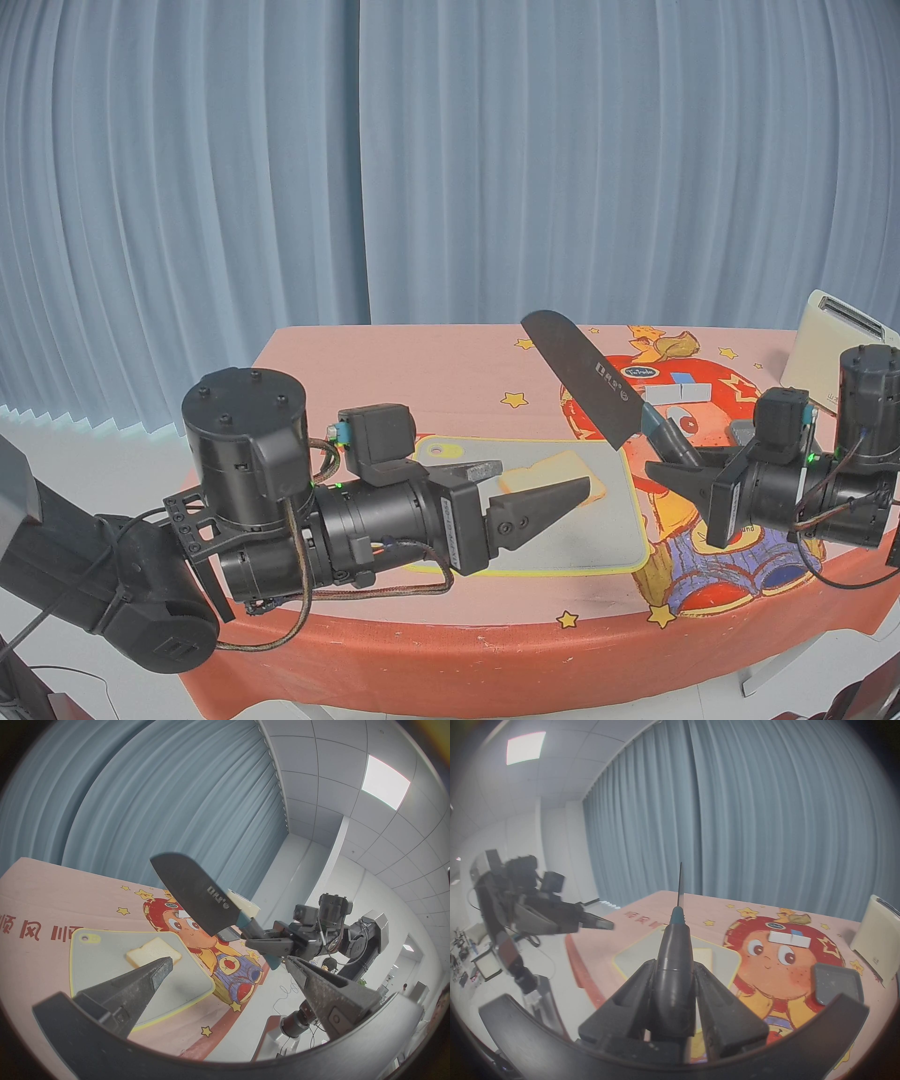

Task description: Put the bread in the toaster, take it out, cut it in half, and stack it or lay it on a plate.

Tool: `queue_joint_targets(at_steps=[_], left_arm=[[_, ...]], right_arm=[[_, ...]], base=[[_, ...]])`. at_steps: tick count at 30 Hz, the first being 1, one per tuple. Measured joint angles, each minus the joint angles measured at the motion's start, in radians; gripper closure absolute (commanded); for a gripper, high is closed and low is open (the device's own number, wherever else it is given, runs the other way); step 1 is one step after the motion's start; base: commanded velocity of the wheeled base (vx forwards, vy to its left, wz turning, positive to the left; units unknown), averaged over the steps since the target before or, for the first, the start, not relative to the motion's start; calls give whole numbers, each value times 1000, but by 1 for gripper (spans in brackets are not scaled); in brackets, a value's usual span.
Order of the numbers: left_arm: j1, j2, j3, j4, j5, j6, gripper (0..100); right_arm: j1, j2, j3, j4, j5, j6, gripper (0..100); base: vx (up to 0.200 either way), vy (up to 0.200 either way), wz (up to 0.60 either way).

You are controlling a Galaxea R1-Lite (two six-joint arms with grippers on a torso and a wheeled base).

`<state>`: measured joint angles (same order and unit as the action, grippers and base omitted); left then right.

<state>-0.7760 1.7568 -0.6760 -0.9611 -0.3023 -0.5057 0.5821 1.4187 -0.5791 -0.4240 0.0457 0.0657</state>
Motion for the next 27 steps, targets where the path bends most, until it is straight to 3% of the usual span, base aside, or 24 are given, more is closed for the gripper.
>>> queue_joint_targets(at_steps=[6,27], left_arm=[[-2,1,-19,-3,53,3,0],[-8,40,-15,-10,54,5,0]], right_arm=[[10,59,47,-8,-20,-17,100],[21,150,82,-7,-21,-21,100]], base=[[0,0,0],[0,0,0]])
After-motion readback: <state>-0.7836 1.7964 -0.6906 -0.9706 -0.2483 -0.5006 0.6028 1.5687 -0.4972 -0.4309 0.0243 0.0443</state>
